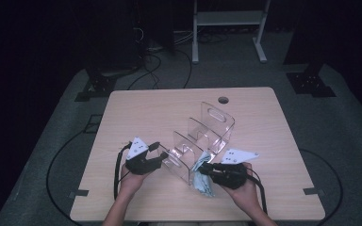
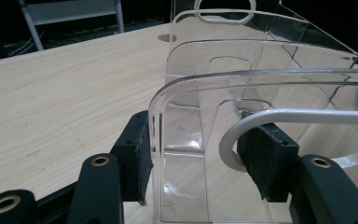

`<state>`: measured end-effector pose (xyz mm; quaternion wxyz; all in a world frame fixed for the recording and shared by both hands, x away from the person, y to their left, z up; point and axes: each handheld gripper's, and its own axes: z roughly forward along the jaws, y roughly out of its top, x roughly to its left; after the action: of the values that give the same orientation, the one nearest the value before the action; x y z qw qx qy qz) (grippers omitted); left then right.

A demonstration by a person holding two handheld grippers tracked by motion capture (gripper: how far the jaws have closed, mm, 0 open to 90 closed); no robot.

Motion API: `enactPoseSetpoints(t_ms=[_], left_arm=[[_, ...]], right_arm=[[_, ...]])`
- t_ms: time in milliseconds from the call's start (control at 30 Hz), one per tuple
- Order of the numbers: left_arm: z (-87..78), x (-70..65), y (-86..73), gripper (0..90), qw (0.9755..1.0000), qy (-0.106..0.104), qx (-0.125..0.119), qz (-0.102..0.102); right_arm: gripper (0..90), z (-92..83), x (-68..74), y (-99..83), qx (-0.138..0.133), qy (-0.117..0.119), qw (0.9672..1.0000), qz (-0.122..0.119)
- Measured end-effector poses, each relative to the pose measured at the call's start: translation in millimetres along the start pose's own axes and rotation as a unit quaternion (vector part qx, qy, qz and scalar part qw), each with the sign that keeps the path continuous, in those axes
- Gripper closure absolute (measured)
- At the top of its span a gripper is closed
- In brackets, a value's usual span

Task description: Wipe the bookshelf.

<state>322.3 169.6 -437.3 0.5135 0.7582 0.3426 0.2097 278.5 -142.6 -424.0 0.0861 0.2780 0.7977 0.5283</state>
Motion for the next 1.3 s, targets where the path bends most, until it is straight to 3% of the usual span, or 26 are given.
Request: enactPoseSetpoints(t_ms=[133,200,233,400,500,733,967,1200,1300], left_arm=[[0.8,-0.2,1.4,44.6,0.9999,0.012,0.008,-0.002],[0.9,-0.5,2.2,43.7,0.9998,0.016,0.011,-0.006],[1.1,-0.9,2.5,43.5,0.9997,0.021,0.009,-0.012],[2.4,-3.3,3.8,42.5,0.9991,0.038,0.012,-0.015],[3.3,-4.7,4.8,41.5,0.9986,0.048,0.015,-0.014],[3.8,-3.2,4.8,46.0,0.9986,0.048,0.014,-0.017],[3.5,-2.5,3.8,46.3,0.9989,0.043,0.010,-0.014],[1.5,-1.1,2.6,46.2,0.9992,0.036,0.009,-0.014],[0.6,0.4,2.4,46.2,0.9994,0.030,0.008,-0.018]], right_arm=[[79.7,12.3,22.2,0.3,0.008,0.034,0.9991,-0.022],[79.7,13.4,24.5,0.9,0.011,0.033,0.9989,-0.032],[79.7,12.2,22.5,1.0,0.010,0.031,0.9990,-0.029],[79.7,-2.9,-11.1,-1.9,-0.004,-0.022,0.9997,0.008],[79.7,-0.8,-20.0,-7.5,0.007,-0.035,0.9993,0.013],[79.8,23.7,-30.1,-29.5,0.054,-0.039,0.9974,0.027],[79.8,15.4,-32.0,-22.6,0.034,-0.042,0.9980,0.032],[79.8,38.3,-36.1,-41.4,0.083,-0.036,0.9949,0.043],[79.8,29.5,-34.1,-34.1,0.064,-0.036,0.9965,0.038]])
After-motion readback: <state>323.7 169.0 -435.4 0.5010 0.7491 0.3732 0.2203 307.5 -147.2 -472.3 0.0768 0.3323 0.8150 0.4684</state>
